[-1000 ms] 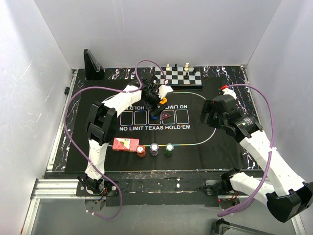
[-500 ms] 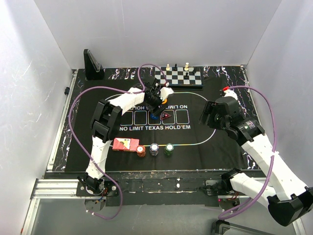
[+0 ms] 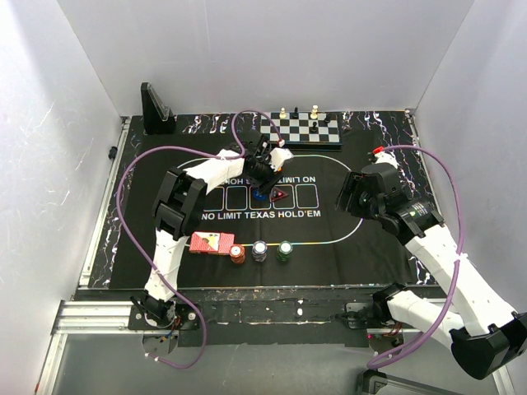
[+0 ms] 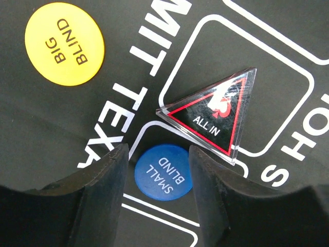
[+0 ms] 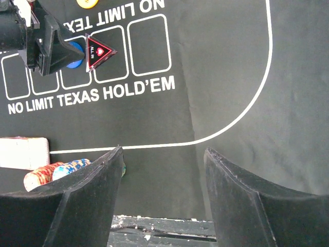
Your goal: Distribute texas hold em gaming equipment
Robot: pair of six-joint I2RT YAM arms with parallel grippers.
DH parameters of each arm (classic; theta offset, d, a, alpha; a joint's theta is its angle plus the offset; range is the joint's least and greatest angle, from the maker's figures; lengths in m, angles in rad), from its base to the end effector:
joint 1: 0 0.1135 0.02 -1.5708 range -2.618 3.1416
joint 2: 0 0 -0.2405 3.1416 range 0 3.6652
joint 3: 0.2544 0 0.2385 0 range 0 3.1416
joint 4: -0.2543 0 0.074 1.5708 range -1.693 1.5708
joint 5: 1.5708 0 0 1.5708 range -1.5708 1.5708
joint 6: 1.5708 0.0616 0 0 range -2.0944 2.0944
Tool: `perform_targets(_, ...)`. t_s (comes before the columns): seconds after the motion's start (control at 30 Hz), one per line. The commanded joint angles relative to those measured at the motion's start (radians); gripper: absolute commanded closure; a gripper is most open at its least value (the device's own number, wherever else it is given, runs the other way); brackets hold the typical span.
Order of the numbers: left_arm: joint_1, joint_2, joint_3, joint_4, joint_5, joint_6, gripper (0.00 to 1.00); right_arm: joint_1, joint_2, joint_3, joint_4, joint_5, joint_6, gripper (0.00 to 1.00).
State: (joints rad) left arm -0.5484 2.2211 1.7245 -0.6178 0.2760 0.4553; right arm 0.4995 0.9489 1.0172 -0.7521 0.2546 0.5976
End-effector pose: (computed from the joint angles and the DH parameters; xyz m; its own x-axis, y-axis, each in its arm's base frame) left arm 0.3803 -0.2520 0.1281 -0.4223 0.7538 -0.5035 0.8794 0.4754 -0.0259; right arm 0.1915 0.0868 0.3002 -0.6228 0.2805 -0.7304 0.0705 0.9498 0.3047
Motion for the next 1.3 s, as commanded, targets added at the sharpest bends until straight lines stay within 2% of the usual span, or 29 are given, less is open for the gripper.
perform_targets(0.0,-0.005,-0.020,-0.035,0.023,-0.018,0.005,0.53,0.004,-0.012,-0.008,0.040,-0.009,0.005,0.31)
perform_targets(0.47,0.010,-0.156,-0.256,0.104,-0.113,0.042,0.61,0.007,-0.012,-0.011,0.045,-0.031,0.010,0.36)
perform_targets(0.53,0.027,-0.170,-0.269,0.102,-0.121,0.039,0.70,0.008,-0.013,-0.009,0.043,-0.031,0.008,0.37)
perform_targets(0.63,0.071,-0.190,-0.279,0.104,-0.113,0.019,0.97,0.011,-0.019,-0.012,0.042,-0.031,0.010,0.39)
perform_targets(0.67,0.085,-0.196,-0.281,0.102,-0.109,0.010,1.00,0.013,-0.019,-0.011,0.042,-0.031,0.010,0.40)
perform_targets(1.07,0.169,-0.293,-0.285,0.004,0.012,-0.018,1.00,0.030,-0.027,-0.012,0.025,-0.018,0.014,0.46)
perform_targets(1.27,0.335,-0.411,-0.367,-0.120,0.081,0.029,1.00,0.039,-0.003,-0.008,0.042,-0.034,0.002,0.47)
